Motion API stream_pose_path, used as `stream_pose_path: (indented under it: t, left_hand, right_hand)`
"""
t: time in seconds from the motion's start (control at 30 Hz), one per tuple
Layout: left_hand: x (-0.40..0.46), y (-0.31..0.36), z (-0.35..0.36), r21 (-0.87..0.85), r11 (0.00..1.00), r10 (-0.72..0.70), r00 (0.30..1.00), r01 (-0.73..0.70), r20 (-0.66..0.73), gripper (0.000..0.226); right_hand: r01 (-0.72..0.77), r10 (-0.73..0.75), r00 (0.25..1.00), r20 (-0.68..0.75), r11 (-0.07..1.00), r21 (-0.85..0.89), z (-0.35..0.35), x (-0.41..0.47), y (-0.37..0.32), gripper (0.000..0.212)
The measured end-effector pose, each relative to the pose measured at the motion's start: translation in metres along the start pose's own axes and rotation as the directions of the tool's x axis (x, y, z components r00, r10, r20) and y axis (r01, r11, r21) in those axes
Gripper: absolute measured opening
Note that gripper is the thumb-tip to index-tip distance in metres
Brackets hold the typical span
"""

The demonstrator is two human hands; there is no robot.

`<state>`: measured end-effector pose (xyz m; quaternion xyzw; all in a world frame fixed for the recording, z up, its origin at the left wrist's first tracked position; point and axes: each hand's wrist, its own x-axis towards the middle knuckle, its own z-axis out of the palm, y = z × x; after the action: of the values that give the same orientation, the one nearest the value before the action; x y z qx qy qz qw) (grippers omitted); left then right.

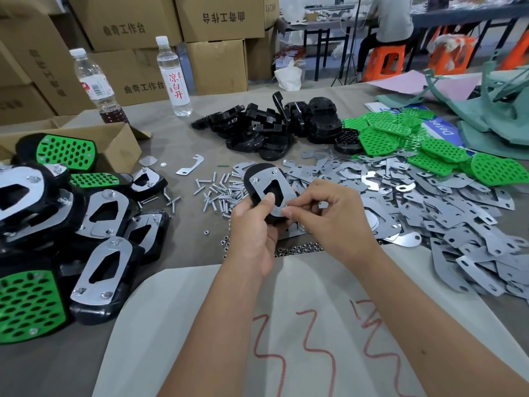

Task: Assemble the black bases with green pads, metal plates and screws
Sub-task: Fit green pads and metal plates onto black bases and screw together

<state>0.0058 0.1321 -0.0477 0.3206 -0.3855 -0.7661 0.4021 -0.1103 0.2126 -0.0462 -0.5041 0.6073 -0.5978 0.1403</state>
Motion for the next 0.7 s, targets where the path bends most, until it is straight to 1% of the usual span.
stream_pose_path:
  t: [0.13,0.23,0.3,0.37,0.47,0.6,0.7]
  left_hand:
    - [-0.0016,0.0000,0.0026,0.017,1.000,0.011,1.000,-0.011,-0.008,0.024]
    - [-0.0018,0.0008,0.0015,0.009,1.000,0.010,1.000,-0.010,-0.003,0.020]
    - [-0.0017,0.0015,0.0005,0.004,1.000,0.005,1.000,-0.005,-0.007,0.018]
    - [-0.0020,0.0017,0.0011,0.006,1.000,0.004,1.000,-0.004,-0.010,0.019]
    - [-0.0033,0.0007,0.0027,0.024,1.000,0.017,1.000,-0.017,0.004,0.022]
    - [-0.0029,-0.0009,0.0032,0.034,0.999,0.020,1.000,-0.020,0.016,0.018]
    - [-0.0019,-0.0013,0.0025,0.032,0.999,0.023,0.999,-0.024,0.024,0.018]
  right_hand:
    - [0.031,-0.032,0.999,-0.024,0.999,-0.043,0.0010,-0.0009,-0.0023,0.013]
    - [0.003,-0.003,0.999,0.032,1.000,0.018,0.0010,-0.0004,-0.0036,0.010]
    - [-0.024,0.019,0.997,0.071,0.998,0.059,-0.0002,-0.0003,-0.0032,0.013]
    - [-0.039,0.035,0.996,0.081,0.998,0.057,-0.0013,0.0000,-0.0025,0.014]
    - [-0.044,0.043,0.998,0.046,0.998,0.033,-0.0016,0.0002,-0.0030,0.011]
    - [-0.009,0.009,1.000,-0.015,1.000,0.004,-0.0011,-0.0007,-0.0019,0.023]
    - [0.002,-0.002,1.000,-0.013,1.000,-0.026,0.0007,-0.0003,-0.0018,0.019]
